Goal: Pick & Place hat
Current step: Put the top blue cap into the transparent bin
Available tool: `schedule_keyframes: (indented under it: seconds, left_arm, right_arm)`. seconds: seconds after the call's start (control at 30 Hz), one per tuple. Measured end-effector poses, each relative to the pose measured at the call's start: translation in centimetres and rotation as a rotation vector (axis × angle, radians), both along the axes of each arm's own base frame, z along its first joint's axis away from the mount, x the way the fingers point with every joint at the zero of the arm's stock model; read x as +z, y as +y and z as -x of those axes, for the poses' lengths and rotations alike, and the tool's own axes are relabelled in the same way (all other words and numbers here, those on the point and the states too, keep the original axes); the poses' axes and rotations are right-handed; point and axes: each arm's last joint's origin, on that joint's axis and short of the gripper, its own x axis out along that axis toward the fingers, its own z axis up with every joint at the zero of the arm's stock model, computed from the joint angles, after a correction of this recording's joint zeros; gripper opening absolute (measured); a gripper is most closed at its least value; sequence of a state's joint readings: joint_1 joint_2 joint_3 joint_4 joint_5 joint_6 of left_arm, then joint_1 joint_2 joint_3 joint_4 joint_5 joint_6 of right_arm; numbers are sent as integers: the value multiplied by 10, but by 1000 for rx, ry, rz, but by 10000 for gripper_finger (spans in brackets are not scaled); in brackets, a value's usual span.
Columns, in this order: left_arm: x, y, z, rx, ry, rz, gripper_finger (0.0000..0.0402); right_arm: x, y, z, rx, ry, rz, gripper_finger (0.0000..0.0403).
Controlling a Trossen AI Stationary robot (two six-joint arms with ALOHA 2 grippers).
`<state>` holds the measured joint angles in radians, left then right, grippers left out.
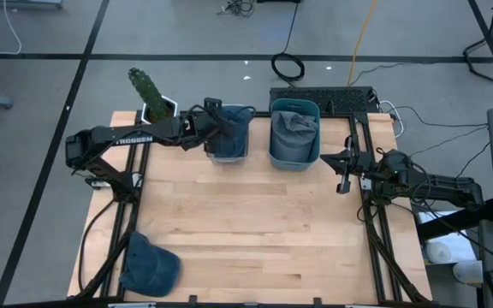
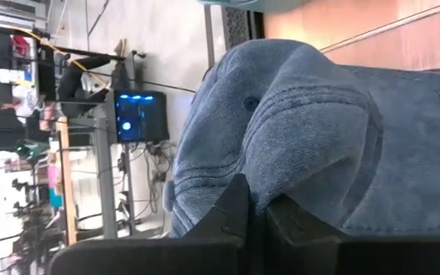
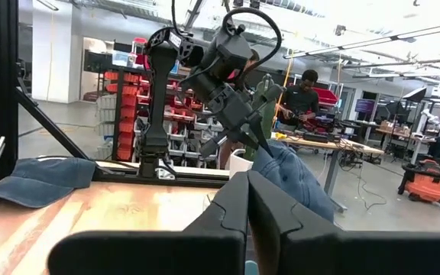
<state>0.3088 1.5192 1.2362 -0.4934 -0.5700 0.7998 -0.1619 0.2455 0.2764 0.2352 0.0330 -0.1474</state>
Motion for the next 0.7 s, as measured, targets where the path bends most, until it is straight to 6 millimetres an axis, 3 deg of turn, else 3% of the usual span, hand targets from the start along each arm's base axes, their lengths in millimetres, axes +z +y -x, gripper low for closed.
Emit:
schedule_keyframes:
  seconds: [0.33, 0.7]
  left_arm:
    - [-11, 9, -7, -18, -48, 102, 5]
    - [-62, 29, -22, 87, 119, 105, 4]
  right_arm:
    - [0, 0, 0, -3, 2, 11, 0]
    - [-1, -1, -2, -24, 14, 4, 0]
